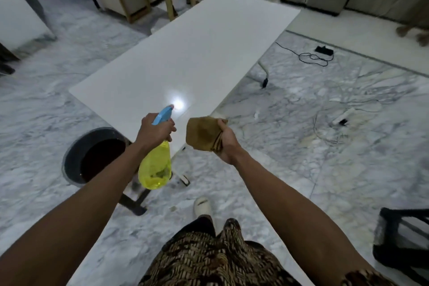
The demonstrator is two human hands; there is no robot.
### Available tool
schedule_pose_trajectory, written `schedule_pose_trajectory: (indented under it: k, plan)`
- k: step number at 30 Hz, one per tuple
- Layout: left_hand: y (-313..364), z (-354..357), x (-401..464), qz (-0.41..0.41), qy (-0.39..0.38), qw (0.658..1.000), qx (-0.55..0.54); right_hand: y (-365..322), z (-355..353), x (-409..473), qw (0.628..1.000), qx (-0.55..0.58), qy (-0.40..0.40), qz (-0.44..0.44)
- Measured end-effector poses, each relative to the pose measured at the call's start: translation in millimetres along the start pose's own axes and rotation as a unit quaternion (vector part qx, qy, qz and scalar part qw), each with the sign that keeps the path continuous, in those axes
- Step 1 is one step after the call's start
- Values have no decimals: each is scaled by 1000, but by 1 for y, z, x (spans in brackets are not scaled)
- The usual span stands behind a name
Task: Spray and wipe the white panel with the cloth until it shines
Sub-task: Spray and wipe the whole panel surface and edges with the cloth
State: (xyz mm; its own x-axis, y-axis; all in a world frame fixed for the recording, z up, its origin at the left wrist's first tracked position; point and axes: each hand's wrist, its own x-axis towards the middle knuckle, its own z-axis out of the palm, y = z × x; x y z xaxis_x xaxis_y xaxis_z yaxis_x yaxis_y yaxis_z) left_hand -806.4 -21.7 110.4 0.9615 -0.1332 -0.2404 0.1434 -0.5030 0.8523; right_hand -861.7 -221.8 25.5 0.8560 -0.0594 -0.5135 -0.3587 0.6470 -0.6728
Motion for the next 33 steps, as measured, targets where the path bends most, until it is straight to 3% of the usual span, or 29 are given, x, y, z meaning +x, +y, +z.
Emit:
schedule_pose_trajectory:
  k: [4, 17, 24, 33]
  plan:
    - [37, 44, 27, 53, -55, 997, -17, -57, -31, 10, 998, 36, 38, -38]
    - [132, 189, 212, 56, -178, 982, 37, -211, -105, 136, 980, 119, 137, -76]
    - [204, 248, 304, 101, -256, 960, 58, -294, -142, 190, 961, 155, 207, -98]
    - [285, 353, 412, 127, -288, 947, 64, -418, -220, 268, 955, 169, 206, -133]
